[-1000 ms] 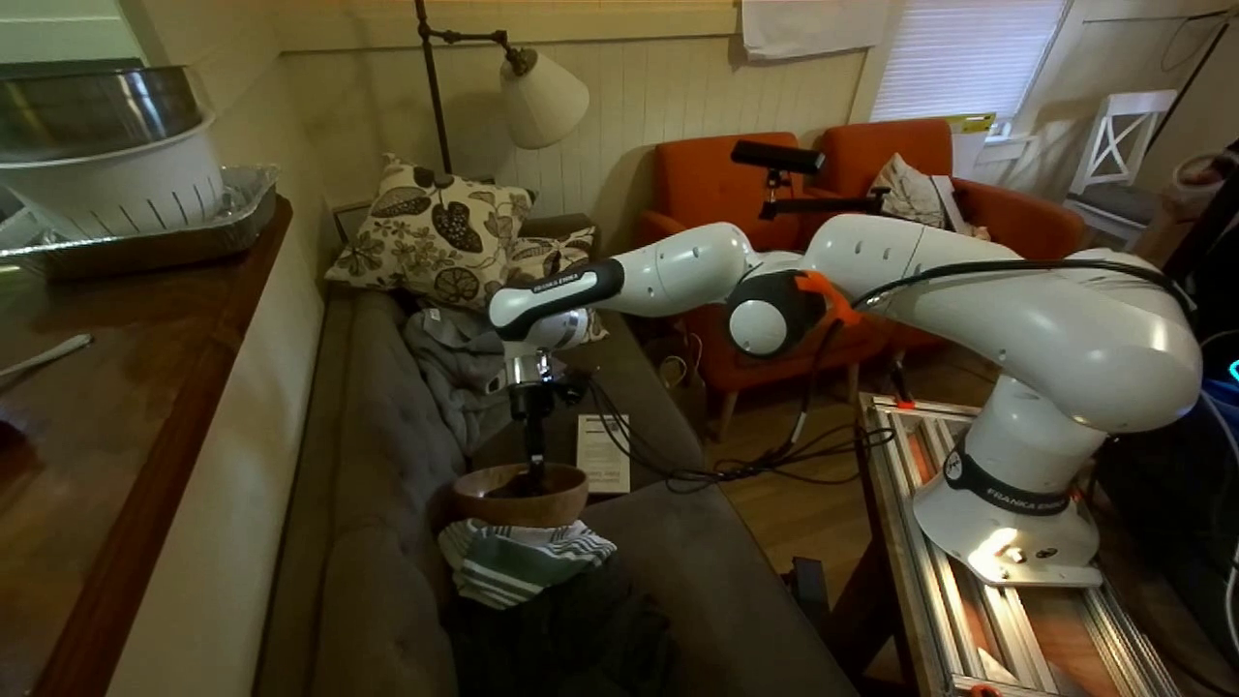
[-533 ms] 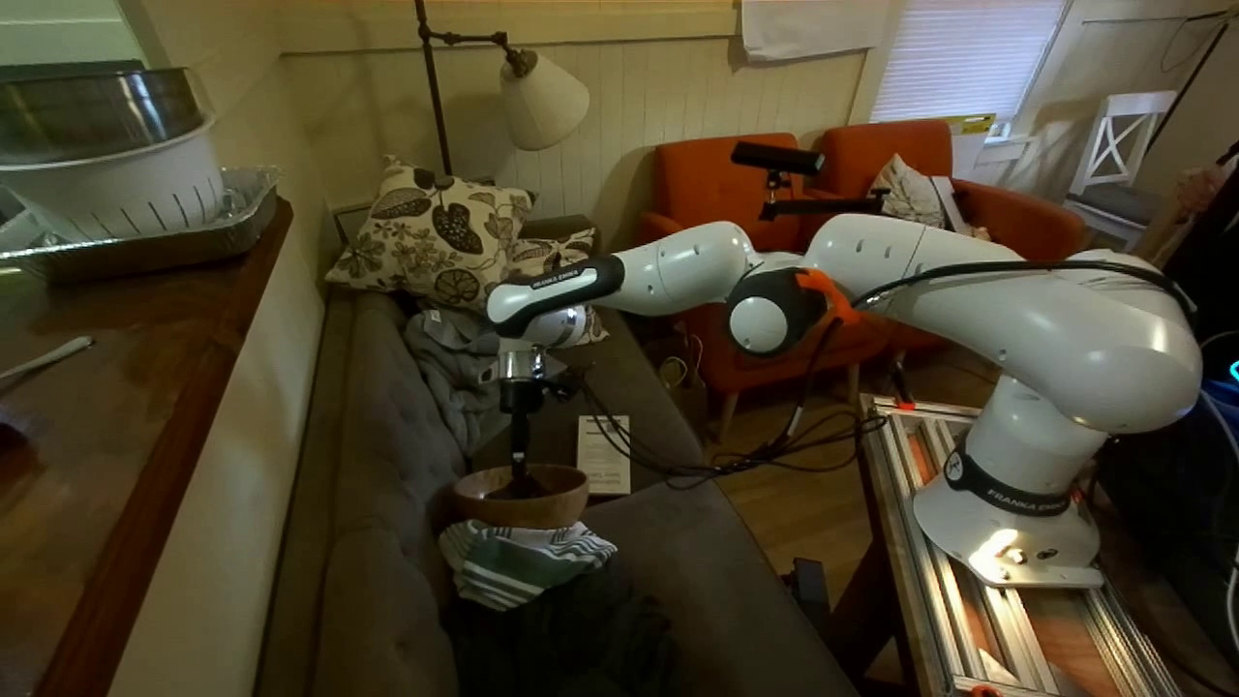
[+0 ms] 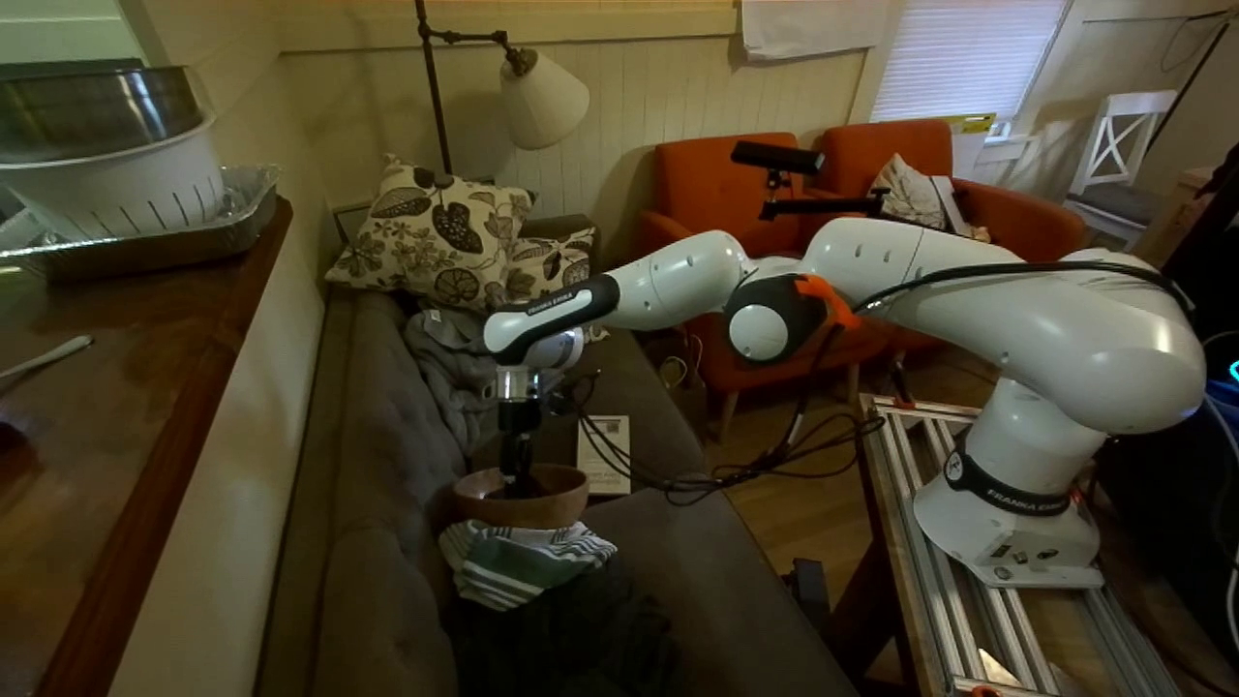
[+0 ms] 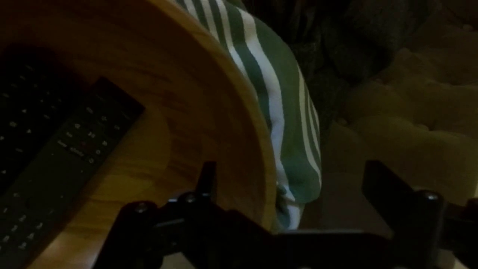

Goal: Move the wooden bowl to the left

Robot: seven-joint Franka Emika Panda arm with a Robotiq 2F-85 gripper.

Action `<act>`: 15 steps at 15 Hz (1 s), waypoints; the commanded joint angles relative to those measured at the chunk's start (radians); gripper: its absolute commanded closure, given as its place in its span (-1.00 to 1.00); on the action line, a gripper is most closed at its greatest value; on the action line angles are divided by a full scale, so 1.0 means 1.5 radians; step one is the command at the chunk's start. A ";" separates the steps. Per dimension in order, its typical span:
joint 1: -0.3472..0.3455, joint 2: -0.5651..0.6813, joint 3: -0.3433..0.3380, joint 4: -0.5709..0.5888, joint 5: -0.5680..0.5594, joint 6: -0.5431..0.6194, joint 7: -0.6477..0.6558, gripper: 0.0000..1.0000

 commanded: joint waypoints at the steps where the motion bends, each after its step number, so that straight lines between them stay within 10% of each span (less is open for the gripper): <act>1: 0.009 0.000 -0.002 -0.012 -0.029 -0.007 0.051 -1.00; 15: 0.003 0.002 0.001 -0.022 -0.040 -0.005 0.103 0.97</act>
